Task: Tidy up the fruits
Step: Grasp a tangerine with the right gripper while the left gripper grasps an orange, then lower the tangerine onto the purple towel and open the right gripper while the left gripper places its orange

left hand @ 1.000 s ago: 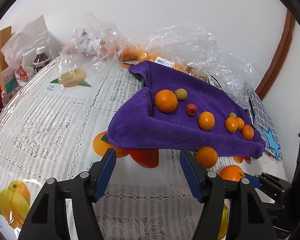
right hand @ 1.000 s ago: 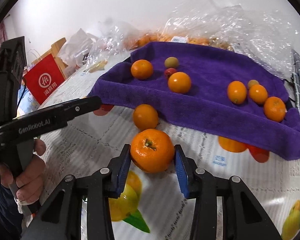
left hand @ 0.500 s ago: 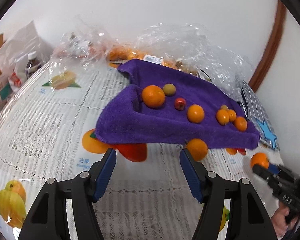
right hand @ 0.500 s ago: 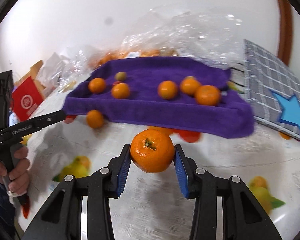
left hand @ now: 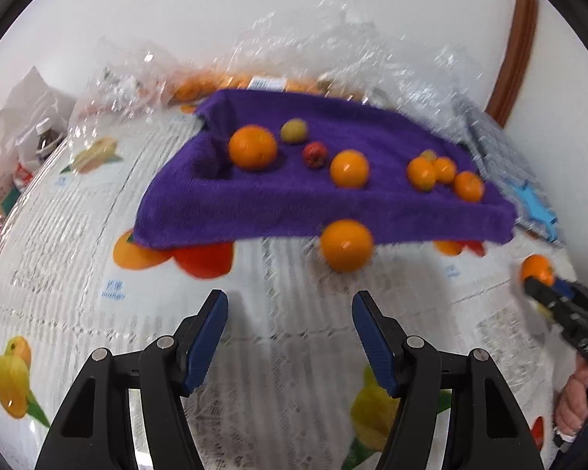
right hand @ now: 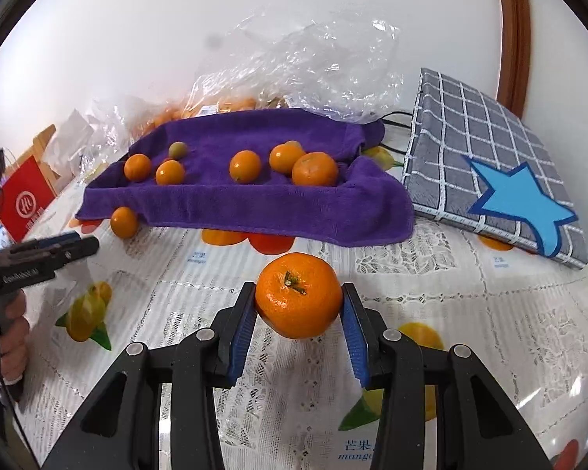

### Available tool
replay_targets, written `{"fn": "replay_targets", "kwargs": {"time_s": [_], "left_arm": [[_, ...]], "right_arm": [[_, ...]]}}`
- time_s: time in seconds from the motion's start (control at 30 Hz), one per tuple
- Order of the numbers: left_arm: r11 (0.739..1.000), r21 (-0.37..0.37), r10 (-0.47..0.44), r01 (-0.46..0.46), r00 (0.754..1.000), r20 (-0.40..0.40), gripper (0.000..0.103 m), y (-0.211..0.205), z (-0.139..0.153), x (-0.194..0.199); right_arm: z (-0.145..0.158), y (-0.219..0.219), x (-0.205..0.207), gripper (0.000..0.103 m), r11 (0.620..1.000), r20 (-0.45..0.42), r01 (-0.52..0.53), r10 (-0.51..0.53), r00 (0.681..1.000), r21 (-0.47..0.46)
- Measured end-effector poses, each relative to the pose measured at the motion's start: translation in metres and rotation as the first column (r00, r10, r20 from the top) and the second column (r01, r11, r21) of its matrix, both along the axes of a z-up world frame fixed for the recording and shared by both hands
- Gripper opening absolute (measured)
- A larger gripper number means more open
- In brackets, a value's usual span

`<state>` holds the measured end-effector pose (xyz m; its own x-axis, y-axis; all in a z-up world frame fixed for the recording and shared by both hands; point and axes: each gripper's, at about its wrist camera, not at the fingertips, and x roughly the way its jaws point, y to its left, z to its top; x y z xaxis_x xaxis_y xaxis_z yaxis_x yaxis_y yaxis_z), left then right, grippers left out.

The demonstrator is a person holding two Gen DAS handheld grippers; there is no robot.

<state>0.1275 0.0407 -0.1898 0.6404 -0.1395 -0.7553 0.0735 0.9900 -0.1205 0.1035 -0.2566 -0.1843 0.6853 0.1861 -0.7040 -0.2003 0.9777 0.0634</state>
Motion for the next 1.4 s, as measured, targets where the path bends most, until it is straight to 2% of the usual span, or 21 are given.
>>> {"fn": "replay_targets", "kwargs": {"time_s": [0.23,0.47,0.67,0.87,0.93,1.0,1.03,1.07,1.1,1.3,1.4], "left_arm": [[0.998,-0.036,0.053,-0.053,0.999,-0.002,0.064,0.015,-0.002,-0.006],[0.998,0.046,0.047,-0.046,0.999,-0.009,0.065,0.003,-0.003,-0.005],[1.000,-0.030,0.008,-0.008,1.000,0.003,0.065,-0.005,0.000,-0.001],[0.999,-0.042,-0.033,0.033,0.999,0.015,0.065,-0.027,0.005,0.022],[0.997,-0.060,-0.037,0.038,0.999,0.022,0.061,-0.031,0.005,0.029],[0.996,-0.070,-0.048,0.048,0.999,0.003,0.050,-0.035,0.001,0.036],[0.997,-0.065,-0.046,0.046,0.999,0.003,0.048,-0.036,0.001,0.036],[0.996,-0.076,-0.050,0.051,0.999,0.009,0.037,-0.036,0.001,0.036],[0.994,-0.096,-0.058,0.059,0.998,0.005,0.032,-0.034,0.000,0.036],[0.977,-0.210,-0.037,0.040,0.999,0.015,0.032,-0.017,-0.002,0.029],[0.965,-0.257,-0.025,0.043,0.997,0.073,0.032,-0.008,0.004,0.017]], "right_arm": [[0.000,-0.001,-0.003,0.042,1.000,0.005,0.011,-0.011,1.000,-0.004],[-0.006,-0.001,0.003,0.042,0.999,-0.033,0.033,-0.034,0.999,-0.016],[-0.008,-0.003,0.005,0.042,0.999,-0.047,0.035,-0.036,0.998,-0.008],[-0.007,-0.009,0.005,0.042,0.998,-0.044,0.049,-0.048,0.998,0.033],[-0.007,-0.010,0.005,0.042,0.998,-0.043,0.045,-0.043,0.998,0.040],[-0.007,-0.011,0.005,0.042,0.998,-0.044,0.044,-0.042,0.998,0.046],[-0.008,-0.011,0.006,0.042,0.998,-0.046,0.042,-0.040,0.998,0.051],[-0.008,-0.012,0.006,0.042,0.998,-0.049,0.040,-0.038,0.998,0.054],[-0.009,-0.012,0.006,0.042,0.998,-0.052,0.040,-0.037,0.998,0.056],[-0.008,-0.012,0.005,0.042,0.997,-0.040,0.037,-0.034,0.999,0.066],[-0.006,-0.011,0.002,0.042,0.997,-0.025,0.029,-0.028,0.999,0.068]]}}
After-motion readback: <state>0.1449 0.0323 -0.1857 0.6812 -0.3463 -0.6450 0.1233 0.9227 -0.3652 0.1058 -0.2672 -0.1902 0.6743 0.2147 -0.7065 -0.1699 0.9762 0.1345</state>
